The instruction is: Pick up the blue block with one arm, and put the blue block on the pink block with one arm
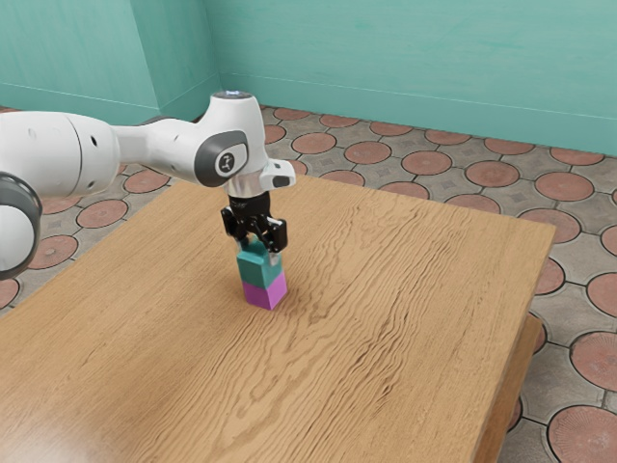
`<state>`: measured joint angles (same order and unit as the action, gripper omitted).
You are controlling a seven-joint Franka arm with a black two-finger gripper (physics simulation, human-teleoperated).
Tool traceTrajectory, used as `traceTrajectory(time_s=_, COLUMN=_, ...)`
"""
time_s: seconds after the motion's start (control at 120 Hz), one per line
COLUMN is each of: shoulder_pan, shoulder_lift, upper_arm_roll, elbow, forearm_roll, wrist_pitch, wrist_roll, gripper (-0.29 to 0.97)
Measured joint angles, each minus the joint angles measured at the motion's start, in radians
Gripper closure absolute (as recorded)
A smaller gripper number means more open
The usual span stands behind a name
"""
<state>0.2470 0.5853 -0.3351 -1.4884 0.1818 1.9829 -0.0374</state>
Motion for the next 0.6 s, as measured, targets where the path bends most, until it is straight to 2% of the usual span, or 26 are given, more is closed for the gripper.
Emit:
traceTrajectory(time_s=0.25, shoulder_pan=-0.004, shoulder_lift=-0.004, upper_arm_roll=-0.001, elbow=0.006, forearm_roll=-0.001, wrist_pitch=-0.001, wrist_roll=0.011, gripper=0.08)
traceTrajectory(time_s=0.325, shoulder_pan=-0.009, shoulder_lift=-0.049, upper_arm_roll=0.004, elbow=0.007, forearm_roll=-0.004, wrist_pitch=-0.003, wrist_roll=0.013, gripper=0.06)
traceTrajectory(time_s=0.467, shoulder_pan=-0.026, shoulder_lift=-0.365, upper_arm_roll=0.036, elbow=-0.150, forearm_roll=-0.011, wrist_pitch=-0.032, wrist_roll=0.001, gripper=0.04)
traceTrajectory(time_s=0.55, shoulder_pan=-0.077, shoulder_lift=-0.548, upper_arm_roll=0.202, elbow=-0.230, forearm_roll=-0.056, wrist_pitch=-0.091, wrist_roll=-0.008, gripper=0.04)
traceTrajectory(time_s=0.6, shoulder_pan=-0.053, shoulder_lift=-0.628, upper_arm_roll=0.257, elbow=-0.247, forearm_roll=-0.090, wrist_pitch=-0.127, wrist_roll=0.000, gripper=0.03)
